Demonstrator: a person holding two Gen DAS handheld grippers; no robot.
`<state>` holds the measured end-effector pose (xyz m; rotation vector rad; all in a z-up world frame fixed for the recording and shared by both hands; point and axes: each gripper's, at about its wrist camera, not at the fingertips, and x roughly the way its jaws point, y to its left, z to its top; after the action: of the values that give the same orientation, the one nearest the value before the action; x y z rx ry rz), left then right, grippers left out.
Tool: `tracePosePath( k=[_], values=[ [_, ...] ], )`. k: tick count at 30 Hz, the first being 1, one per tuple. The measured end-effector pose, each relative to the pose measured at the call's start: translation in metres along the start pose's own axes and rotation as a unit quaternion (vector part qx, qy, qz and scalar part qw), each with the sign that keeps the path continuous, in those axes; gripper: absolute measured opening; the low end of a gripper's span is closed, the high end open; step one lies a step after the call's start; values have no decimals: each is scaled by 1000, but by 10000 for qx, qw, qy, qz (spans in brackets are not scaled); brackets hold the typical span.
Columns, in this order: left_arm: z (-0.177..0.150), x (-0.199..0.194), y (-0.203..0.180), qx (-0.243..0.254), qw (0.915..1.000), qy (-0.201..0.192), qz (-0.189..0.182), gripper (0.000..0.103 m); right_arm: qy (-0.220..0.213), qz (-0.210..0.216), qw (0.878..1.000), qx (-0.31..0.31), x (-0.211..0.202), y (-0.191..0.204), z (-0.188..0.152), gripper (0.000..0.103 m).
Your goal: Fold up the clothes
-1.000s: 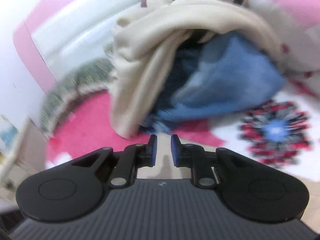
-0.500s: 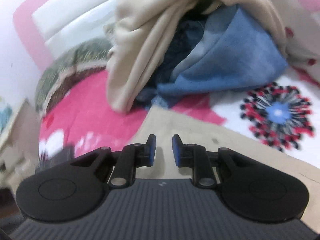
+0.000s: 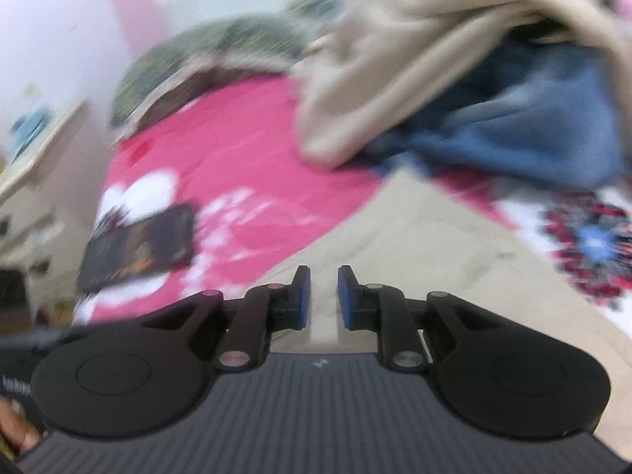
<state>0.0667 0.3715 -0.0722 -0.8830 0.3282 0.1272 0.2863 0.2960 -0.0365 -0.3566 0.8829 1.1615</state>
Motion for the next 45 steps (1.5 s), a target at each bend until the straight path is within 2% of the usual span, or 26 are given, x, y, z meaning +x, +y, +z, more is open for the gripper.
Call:
tracePosePath(
  k=[2,4,7,9,12,15,18,20,23,28,31,35,41,43,45],
  values=[
    [1,0,1,47,9996,65,284,58,205,41,9992,346,25,-4,3,4],
    [3,-3,7,-116,9999,-9,0,64,86,233,9978,607,22,-13,5,4],
    [5,-9,10,-94,9999,-126,45,65,-352,390,9936,997,-25,-22,2,7],
    [7,-9,12,-174,9998,-94,-21,65,-485,266,9928,1066,-64,-21,-7,8],
    [8,-8,14,-257,9996,-54,-102,66,-91,-267,9968,744,-87,-8,-30,8],
    [8,-9,14,-319,9993,-70,-181,66,392,-383,9974,475,-56,7,-58,8],
    [7,-12,11,-273,9990,-206,-291,66,326,-809,9956,-345,-24,35,-79,7],
    [6,-11,10,-312,9982,-210,-476,66,231,-1091,9911,-728,-28,53,-79,5],
    [4,-6,5,-263,9978,-144,-594,66,13,-1279,9877,-898,-60,70,-83,6],
    [0,11,-2,-24,9994,230,-271,65,-424,-1774,9832,-58,-159,75,-119,8],
    [-1,12,2,-99,9992,278,-261,64,-658,-2282,9681,795,-229,75,-166,11],
    [-2,8,0,-35,9996,166,-210,65,-850,-3058,9312,1791,-291,84,-241,18],
    [-3,-30,-30,492,9985,-123,-218,66,-1176,-3680,8742,2940,-335,112,-337,21],
    [-8,-47,-54,848,9957,5,-364,69,-1266,-3742,8650,3093,-341,112,-355,23],
    [-18,-63,-82,1322,9894,222,-559,69,-1337,-3788,8586,3186,-345,110,-370,23]
  ],
)
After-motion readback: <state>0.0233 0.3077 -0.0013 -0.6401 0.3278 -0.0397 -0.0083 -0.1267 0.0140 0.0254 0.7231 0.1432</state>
